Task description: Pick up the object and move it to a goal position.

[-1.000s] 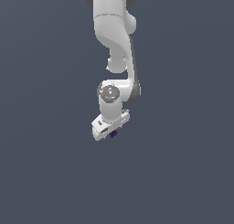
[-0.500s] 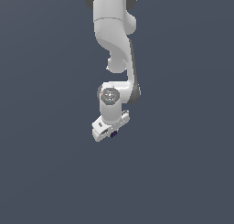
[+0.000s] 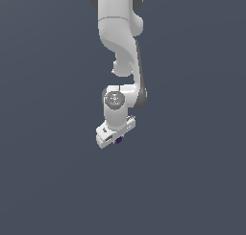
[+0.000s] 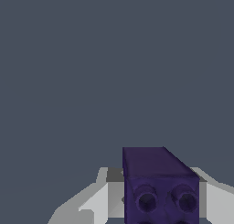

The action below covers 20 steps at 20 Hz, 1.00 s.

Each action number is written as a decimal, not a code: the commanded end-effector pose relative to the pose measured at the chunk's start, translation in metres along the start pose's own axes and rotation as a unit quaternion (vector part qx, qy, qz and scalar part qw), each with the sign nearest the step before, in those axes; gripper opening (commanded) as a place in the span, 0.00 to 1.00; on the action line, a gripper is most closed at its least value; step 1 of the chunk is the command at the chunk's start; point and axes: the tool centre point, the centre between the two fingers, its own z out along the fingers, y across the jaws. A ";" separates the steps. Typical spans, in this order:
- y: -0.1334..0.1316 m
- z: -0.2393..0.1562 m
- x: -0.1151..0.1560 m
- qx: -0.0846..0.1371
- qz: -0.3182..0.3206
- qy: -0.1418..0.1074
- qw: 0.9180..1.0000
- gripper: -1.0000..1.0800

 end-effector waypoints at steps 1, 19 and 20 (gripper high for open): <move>0.005 -0.008 -0.001 -0.001 0.000 0.001 1.000 0.00; 0.087 -0.159 -0.031 0.000 0.000 0.001 1.000 0.00; 0.093 -0.169 -0.033 0.000 0.000 0.001 1.000 0.00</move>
